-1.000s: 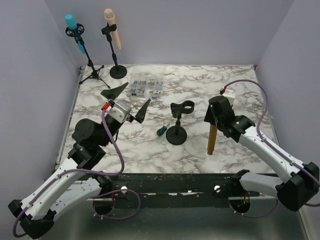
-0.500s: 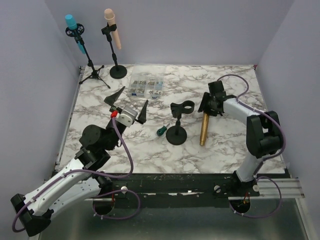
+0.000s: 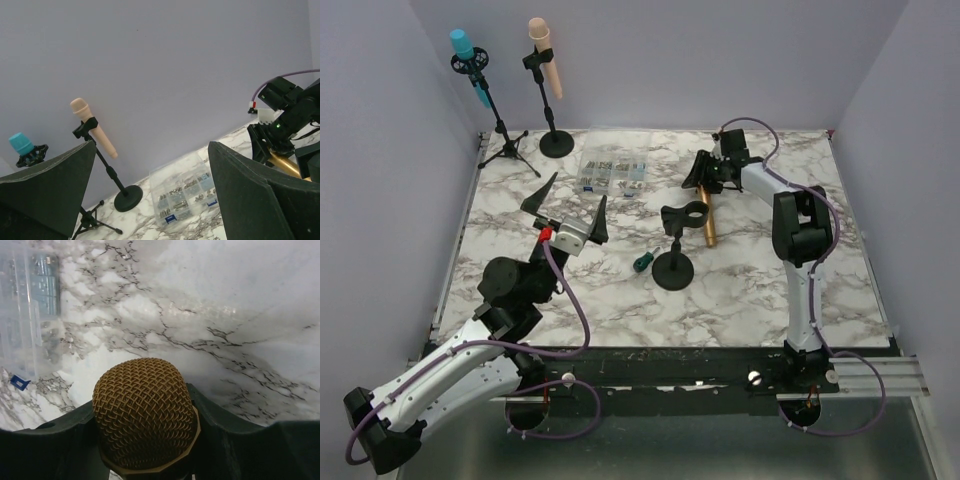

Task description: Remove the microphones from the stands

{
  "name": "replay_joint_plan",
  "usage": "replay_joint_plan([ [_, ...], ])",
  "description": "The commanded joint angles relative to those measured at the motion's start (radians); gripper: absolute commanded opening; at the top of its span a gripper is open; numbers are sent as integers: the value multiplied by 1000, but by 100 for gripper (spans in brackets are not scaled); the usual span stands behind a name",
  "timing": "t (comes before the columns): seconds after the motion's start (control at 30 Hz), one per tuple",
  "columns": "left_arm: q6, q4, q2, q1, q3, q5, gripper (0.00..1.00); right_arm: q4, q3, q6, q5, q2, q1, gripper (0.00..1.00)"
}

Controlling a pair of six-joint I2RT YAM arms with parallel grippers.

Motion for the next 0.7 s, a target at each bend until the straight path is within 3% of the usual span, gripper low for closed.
replay_joint_plan([
  [0.0, 22, 42, 2, -3, -8, -22, 98, 4, 50, -3, -146, 78, 15, 7],
  [0.33, -7, 39, 32, 12, 2, 2, 98, 19, 102, 16, -145, 150, 83, 20],
  [0.67, 5, 21, 31, 13, 9, 8, 98, -38, 84, -40, 60, 162, 133, 75],
])
